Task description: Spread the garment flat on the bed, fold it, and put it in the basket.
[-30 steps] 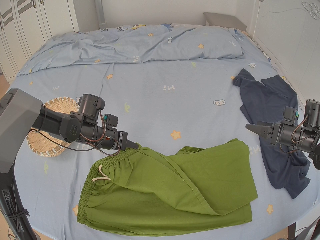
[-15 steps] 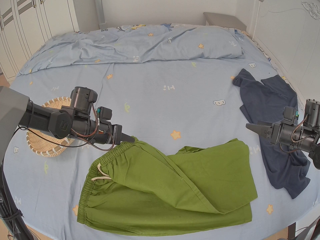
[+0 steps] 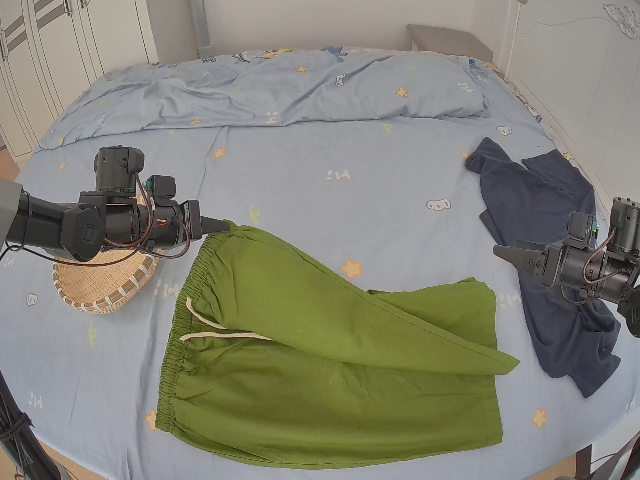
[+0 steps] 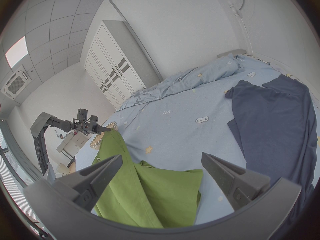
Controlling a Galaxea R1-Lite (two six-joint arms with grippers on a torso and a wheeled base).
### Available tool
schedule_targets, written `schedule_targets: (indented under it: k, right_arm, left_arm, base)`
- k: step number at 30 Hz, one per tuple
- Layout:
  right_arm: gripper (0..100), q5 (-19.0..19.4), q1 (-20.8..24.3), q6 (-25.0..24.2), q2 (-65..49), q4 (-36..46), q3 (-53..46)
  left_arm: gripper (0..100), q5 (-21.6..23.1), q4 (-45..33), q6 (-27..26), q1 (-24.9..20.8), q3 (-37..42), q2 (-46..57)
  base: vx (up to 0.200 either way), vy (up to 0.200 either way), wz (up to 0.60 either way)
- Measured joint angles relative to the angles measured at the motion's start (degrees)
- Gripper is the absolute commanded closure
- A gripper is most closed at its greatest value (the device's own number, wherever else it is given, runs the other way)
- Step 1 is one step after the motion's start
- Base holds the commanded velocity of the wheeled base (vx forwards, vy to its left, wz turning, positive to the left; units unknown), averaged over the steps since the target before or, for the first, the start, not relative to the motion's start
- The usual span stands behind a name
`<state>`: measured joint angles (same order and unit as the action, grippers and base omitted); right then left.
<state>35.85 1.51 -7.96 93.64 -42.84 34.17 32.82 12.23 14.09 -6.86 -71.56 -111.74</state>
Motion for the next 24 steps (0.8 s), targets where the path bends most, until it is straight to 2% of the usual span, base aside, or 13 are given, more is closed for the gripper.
schedule_targets:
  k: [10,24]
  right_arm:
    - [0,0.30,-0.59,0.16,1.56,0.30,-3.52]
    - [0,4.22,-6.50,1.07,2.58,-1.12,-16.76]
  left_arm:
    - [100,-0.02,1.80,0.51,1.13,0.43,-0.22]
    - [100,-0.02,1.87,0.35,1.02,0.63,-0.85]
  base:
    - [0.000,0.000,0.00]
    - [0.000,0.000,0.00]
